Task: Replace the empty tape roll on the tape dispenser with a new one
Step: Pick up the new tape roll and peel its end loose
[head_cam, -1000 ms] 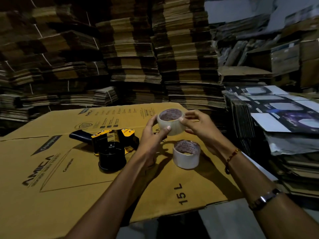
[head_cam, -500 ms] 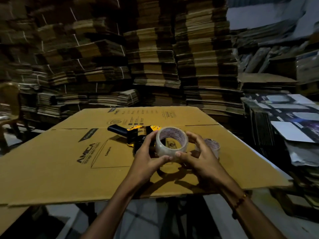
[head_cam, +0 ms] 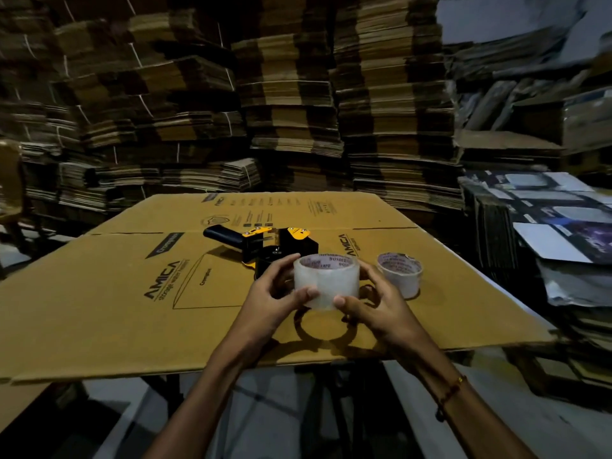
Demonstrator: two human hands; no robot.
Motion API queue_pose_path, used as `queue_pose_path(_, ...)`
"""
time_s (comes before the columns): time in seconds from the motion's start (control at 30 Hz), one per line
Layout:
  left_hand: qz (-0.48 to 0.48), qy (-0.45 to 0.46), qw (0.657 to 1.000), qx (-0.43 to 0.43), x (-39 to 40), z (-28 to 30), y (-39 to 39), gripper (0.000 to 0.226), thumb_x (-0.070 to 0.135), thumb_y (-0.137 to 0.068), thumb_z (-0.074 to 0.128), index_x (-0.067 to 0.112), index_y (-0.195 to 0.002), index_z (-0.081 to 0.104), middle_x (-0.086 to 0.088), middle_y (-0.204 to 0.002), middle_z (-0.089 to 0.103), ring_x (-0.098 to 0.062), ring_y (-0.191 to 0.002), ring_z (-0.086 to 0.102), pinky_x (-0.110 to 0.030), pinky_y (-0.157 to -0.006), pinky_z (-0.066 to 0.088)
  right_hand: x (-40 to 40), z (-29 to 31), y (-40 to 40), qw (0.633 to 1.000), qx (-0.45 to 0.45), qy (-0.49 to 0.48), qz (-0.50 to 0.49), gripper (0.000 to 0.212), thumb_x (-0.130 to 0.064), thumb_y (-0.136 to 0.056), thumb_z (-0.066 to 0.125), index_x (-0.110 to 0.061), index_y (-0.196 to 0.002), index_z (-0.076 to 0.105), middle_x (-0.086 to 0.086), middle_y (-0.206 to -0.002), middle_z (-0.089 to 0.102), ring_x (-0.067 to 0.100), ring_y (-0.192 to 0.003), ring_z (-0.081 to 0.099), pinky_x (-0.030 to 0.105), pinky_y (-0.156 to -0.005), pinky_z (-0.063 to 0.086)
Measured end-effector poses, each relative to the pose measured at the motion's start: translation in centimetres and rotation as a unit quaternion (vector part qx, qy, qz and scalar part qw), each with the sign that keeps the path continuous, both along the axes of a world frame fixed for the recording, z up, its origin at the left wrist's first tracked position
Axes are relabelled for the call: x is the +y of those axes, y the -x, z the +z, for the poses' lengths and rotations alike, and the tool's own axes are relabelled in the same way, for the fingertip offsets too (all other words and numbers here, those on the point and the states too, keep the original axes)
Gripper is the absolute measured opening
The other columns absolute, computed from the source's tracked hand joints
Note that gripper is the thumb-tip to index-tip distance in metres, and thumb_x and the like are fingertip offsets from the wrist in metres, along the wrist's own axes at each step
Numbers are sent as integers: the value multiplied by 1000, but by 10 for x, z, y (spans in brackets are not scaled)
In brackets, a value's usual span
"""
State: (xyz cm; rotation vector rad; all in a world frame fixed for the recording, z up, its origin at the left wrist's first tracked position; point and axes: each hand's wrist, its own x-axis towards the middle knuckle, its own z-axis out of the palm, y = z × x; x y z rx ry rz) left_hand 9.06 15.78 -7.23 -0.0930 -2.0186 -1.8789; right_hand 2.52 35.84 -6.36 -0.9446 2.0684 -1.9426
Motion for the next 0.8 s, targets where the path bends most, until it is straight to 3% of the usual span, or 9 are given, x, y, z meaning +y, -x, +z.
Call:
queue_pose_path(0.07,-12,-41,999,-11,-1,0,0,80,51,-60,81,31,-133,56,2,-129,63,-19,-116,64,-40,-90,59,-2,-2,4,1000,-15,-1,15,70,-55,-66,80,-50,-128,49,-4,-136,55,21,-116,63,36,-82,60)
queue_pose_path(0.2,-18,-53,998,-39,0,-1,4,66,48,-73,75,25,-133,59,-6,-126,65,-23,-114,65,-39,-91,58,-9,-1,8,991,-92,69,64,71,-43,-64,80,-41,-126,47,0,-133,56,22,-115,66,36,-86,60)
queue_pose_path(0.3,-12,-50,998,-44,-1,-2,5,56,52,-78,74,29,-128,63,-7,-125,66,-25,-115,65,-38,-91,58,-15,-3,8,994,-75,69,35,76,-45,-60,84,-45,-124,44,0,-136,53,23,-119,62,42,-90,59)
queue_pose_path(0.43,-16,-44,998,-51,-1,-2,3,41,48,-87,58,33,-124,64,-6,-123,67,-19,-110,68,-30,-82,58,-27,-6,6,990,105,-12,-95,91,-54,-59,90,-39,-131,35,-17,-132,43,11,-123,51,28,-89,57)
queue_pose_path(0.5,-23,-32,998,-51,3,0,3,42,51,-86,53,35,-124,60,-3,-117,68,-11,-100,70,-27,-77,57,-34,-10,4,965,205,-56,-153,95,-60,-60,85,-34,-134,31,-16,-131,39,10,-121,48,32,-90,56)
queue_pose_path(0.6,-21,-21,999,-45,6,2,1,31,56,-85,66,41,-111,60,0,-109,71,-15,-95,71,-39,-87,56,-40,-16,1,932,298,-89,-186,94,-65,-62,77,-33,-135,27,-9,-133,36,13,-119,45,34,-90,54)
queue_pose_path(0.7,-22,-43,998,-40,2,3,-2,53,57,-69,75,42,-117,62,2,-112,72,-27,-106,69,-51,-94,53,-37,-17,2,943,288,-71,-150,89,-59,-67,79,-31,-136,31,-10,-137,37,10,-122,45,27,-91,53)
queue_pose_path(0.8,-24,-51,998,-32,-2,3,-3,84,48,-67,79,28,-142,47,1,-129,64,-19,-116,65,-35,-92,57,-30,-12,4,984,164,-8,-77,75,-49,-74,82,-34,-134,39,-15,-136,43,4,-126,48,22,-87,56)
